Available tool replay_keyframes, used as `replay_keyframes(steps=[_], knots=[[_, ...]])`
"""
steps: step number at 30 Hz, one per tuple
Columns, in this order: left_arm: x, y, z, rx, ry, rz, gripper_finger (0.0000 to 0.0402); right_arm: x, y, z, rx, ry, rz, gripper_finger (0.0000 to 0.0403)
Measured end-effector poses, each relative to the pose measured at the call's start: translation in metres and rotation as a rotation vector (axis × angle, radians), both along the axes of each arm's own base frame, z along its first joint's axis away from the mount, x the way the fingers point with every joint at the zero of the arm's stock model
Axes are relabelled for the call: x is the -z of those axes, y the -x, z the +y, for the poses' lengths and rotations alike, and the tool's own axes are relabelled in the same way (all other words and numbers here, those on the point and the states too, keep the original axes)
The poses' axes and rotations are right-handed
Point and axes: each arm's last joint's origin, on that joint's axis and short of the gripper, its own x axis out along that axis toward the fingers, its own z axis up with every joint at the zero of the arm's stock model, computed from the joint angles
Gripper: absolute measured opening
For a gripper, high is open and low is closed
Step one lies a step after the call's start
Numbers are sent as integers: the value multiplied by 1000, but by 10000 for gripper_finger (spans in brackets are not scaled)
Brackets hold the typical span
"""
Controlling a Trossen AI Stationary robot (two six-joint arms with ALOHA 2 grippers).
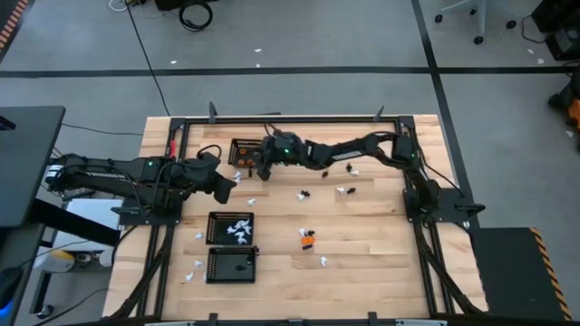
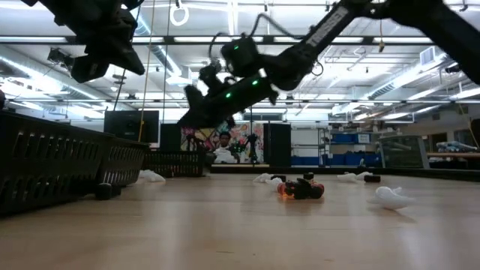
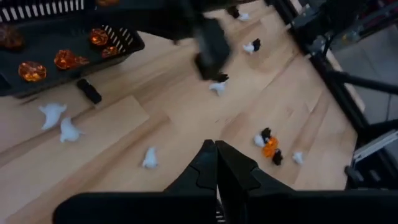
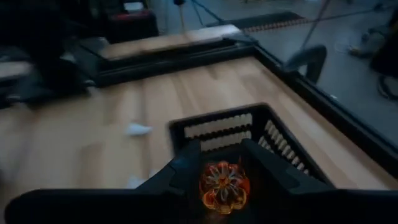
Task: Sort Halloween decoration
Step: Put the bottom right orange pumpkin toy into the top black bin
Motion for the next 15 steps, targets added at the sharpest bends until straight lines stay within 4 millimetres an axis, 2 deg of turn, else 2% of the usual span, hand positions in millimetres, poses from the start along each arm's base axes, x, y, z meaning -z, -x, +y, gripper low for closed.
replay_keyframes(steps=[4, 9, 15], knots=[[-2, -1, 0, -19, 25, -28, 9, 4, -17, -17, 18, -39, 50, 112], [-2, -2, 0, -42, 46, -39, 9, 8, -27, -25, 31, -109, 89, 132], [-3, -2, 1, -70, 21, -46, 9, 15, -23, -30, 83, -152, 141, 149]])
